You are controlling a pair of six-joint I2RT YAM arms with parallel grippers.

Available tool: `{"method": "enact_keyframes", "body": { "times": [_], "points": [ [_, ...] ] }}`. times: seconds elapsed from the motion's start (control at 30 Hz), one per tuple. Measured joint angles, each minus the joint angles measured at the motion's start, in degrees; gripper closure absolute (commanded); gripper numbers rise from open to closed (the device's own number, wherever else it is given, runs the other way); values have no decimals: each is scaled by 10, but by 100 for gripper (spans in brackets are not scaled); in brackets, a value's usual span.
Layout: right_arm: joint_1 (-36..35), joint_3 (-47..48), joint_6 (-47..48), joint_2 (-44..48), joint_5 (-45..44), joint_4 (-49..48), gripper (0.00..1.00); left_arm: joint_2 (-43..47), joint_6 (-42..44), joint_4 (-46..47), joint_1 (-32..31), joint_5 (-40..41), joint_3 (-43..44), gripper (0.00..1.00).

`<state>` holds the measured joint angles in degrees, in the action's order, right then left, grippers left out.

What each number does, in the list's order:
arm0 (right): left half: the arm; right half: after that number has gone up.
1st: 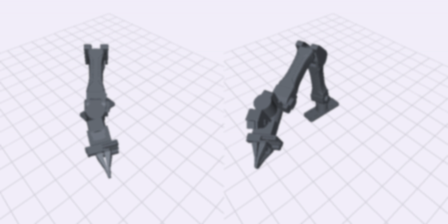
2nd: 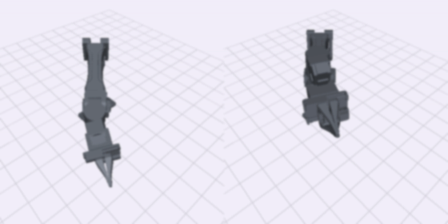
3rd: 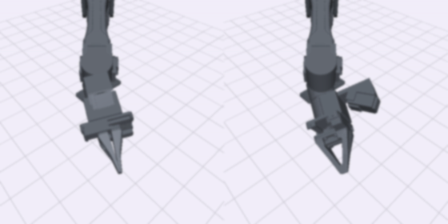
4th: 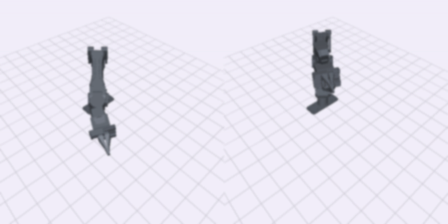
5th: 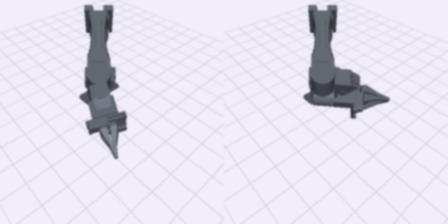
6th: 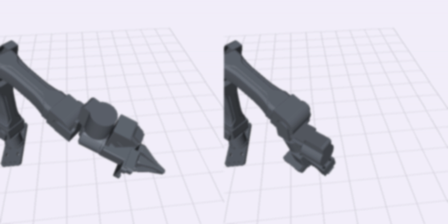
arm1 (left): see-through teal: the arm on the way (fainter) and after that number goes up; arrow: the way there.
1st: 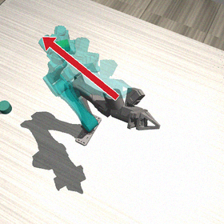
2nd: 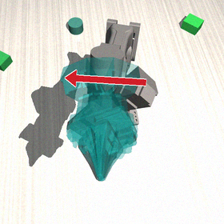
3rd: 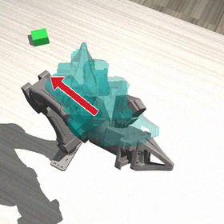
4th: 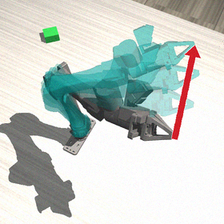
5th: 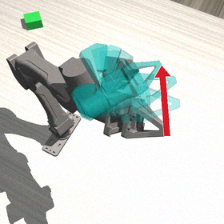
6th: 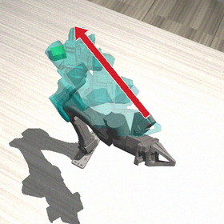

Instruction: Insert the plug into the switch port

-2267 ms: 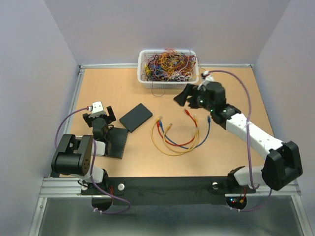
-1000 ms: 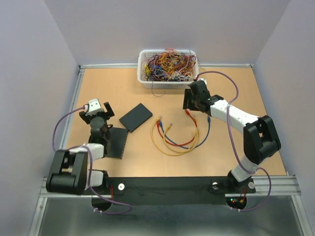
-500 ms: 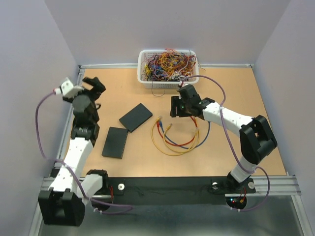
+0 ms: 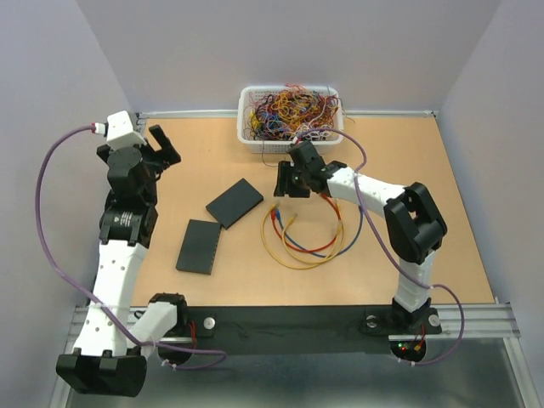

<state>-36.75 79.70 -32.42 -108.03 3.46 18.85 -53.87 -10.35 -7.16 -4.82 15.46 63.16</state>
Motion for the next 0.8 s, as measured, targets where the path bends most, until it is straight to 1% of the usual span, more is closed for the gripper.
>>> {"method": "enact_keyframes", "body": {
  "times": [0.13, 0.33, 0.5, 0.7, 0.8],
  "points": [
    [0, 17, -8, -36, 6, 1, 41, 35, 5, 0, 0, 0, -68, 2],
    [-4, 37, -10, -74, 9, 3, 41, 31, 5, 0, 0, 10, -126, 3],
    [-14, 61, -10, -97, 5, 11, 41, 33, 4, 6, 0, 12, -149, 3],
    [-26, 100, -10, -134, -9, 27, 41, 34, 4, 14, 0, 12, -149, 3],
    [-27, 104, -10, -139, -16, 37, 44, 34, 4, 14, 0, 12, -149, 3]
  ]
}}
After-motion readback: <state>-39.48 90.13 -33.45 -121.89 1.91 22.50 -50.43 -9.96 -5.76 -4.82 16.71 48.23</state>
